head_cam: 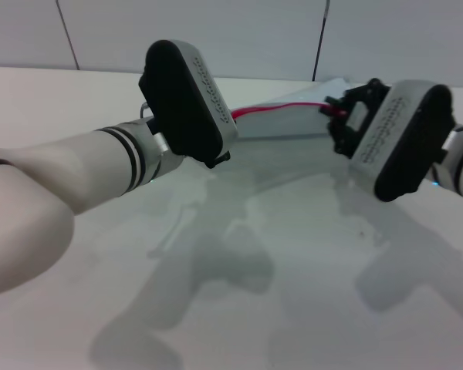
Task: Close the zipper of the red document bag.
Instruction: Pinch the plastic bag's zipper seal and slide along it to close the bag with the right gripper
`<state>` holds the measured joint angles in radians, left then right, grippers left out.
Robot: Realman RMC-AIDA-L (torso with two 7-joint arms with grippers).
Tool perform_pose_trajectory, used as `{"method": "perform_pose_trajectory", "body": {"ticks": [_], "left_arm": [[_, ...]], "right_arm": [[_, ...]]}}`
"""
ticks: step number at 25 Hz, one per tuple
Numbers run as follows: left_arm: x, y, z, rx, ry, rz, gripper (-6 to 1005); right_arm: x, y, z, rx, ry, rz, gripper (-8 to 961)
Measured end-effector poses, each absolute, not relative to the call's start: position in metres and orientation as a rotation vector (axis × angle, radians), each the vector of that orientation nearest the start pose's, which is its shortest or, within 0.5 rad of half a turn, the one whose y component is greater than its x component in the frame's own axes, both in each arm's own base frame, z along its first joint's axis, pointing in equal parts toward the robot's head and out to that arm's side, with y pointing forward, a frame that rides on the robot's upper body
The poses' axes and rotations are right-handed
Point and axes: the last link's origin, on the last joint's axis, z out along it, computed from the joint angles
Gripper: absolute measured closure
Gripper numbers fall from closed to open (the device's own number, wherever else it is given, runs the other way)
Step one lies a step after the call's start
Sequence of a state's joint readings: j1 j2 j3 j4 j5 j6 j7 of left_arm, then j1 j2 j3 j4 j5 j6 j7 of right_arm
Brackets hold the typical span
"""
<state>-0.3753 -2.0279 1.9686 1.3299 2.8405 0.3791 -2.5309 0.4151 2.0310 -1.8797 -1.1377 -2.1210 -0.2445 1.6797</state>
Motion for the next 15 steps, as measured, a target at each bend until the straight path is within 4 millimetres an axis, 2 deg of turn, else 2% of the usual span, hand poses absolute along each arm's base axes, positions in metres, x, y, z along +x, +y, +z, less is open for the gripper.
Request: {"method": "perform_pose_trajectory", "body": {"ticks": [6, 15], "left_arm": [[-0.161, 0.37, -0.045, -2.217, 0.06, 0.067, 943], [-0.167, 0.366, -0.028, -2.17, 0.041, 0.06, 943]], "right_arm": [[0.206, 0.403, -0.038, -2.196, -0.134, -0.099, 880], [0.226, 0.412, -0.023, -2.123, -0.08, -0.141, 879]]}}
